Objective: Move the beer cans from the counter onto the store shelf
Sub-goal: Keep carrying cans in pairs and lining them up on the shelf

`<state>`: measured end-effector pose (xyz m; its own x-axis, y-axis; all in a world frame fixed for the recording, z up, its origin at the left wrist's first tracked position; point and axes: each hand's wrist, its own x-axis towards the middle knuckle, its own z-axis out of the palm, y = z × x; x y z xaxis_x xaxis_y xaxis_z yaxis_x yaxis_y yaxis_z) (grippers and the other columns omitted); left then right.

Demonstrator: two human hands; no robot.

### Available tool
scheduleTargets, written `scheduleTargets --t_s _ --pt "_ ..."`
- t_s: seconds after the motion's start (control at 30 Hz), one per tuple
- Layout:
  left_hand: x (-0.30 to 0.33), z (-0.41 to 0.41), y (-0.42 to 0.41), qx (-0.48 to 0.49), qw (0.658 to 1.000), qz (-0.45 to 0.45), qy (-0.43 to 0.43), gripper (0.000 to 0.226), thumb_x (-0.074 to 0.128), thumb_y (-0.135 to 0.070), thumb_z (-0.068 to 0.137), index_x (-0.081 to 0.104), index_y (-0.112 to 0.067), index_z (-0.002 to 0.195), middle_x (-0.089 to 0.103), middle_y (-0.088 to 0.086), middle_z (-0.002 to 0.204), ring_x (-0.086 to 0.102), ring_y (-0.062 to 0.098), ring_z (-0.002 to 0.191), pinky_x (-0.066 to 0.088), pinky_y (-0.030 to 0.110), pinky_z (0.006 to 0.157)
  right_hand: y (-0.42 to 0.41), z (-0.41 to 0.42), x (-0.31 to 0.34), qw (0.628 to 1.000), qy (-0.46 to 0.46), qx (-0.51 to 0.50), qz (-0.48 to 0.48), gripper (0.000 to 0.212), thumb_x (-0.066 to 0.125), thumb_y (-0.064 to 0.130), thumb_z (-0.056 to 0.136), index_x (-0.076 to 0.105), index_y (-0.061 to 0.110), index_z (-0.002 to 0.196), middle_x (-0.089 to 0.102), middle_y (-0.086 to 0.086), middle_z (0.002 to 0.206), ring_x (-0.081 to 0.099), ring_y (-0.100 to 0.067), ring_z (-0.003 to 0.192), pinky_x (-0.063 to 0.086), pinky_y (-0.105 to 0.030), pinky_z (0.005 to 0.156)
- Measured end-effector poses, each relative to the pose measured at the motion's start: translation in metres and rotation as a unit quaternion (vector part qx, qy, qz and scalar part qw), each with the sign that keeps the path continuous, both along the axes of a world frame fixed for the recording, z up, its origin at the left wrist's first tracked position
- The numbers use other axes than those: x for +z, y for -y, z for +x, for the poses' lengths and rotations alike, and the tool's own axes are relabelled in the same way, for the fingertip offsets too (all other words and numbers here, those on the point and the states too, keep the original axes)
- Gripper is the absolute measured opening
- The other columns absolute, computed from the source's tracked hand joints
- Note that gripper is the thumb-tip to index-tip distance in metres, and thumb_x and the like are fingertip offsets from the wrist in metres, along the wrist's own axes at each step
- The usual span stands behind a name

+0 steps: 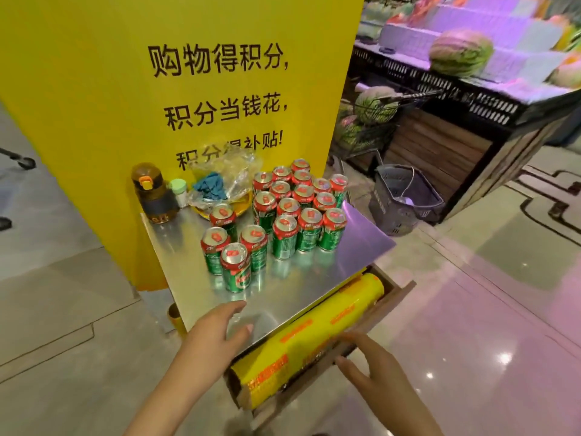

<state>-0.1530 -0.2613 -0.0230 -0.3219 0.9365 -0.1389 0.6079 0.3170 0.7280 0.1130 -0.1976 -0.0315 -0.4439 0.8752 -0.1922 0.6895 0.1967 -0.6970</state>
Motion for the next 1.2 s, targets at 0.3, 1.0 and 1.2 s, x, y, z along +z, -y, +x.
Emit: scheduleTargets --t_s 0.3,1.0,1.2 --pt "-0.01 0.008 -0.066 0.168 0.985 -0.002 0.045 0.046 0.063 -0.031 0.087 0.05 -0.023 0.131 0.055 -0.006 0.132 0.05 0.009 0.117 0.041 0.028 0.098 -0.155 0.0 -0.02 0.999 0.02 0.019 -0.037 0.048 0.067 0.025 0.086 0.051 0.016 0.13 0.056 -0.002 0.131 0.052 -0.017 0.117 0.041 -0.03 0.095" --pt "-0.055 0.03 -0.161 0.512 0.85 0.087 0.09 0.061 0.079 -0.019 0.073 0.045 -0.023 0.123 0.056 -0.005 0.115 0.051 0.009 0.101 0.04 0.02 0.081 -0.336 -0.055 -0.079 0.986 -0.131 0.068 -0.083 0.096 0.08 0.059 0.051 0.036 0.03 0.131 0.057 -0.001 0.121 0.058 -0.022 0.109 0.049 -0.05 0.094" --pt "-0.061 0.034 -0.162 0.553 0.827 0.077 0.065 0.065 0.08 -0.024 0.071 0.046 -0.012 0.125 0.059 0.007 0.124 0.055 0.016 0.103 0.042 0.026 0.083 -0.333 -0.064 -0.067 0.987 -0.12 0.044 -0.094 0.071 0.08 0.023 0.072 0.037 0.022 0.129 0.059 -0.003 0.115 0.058 -0.023 0.103 0.048 -0.041 0.092"
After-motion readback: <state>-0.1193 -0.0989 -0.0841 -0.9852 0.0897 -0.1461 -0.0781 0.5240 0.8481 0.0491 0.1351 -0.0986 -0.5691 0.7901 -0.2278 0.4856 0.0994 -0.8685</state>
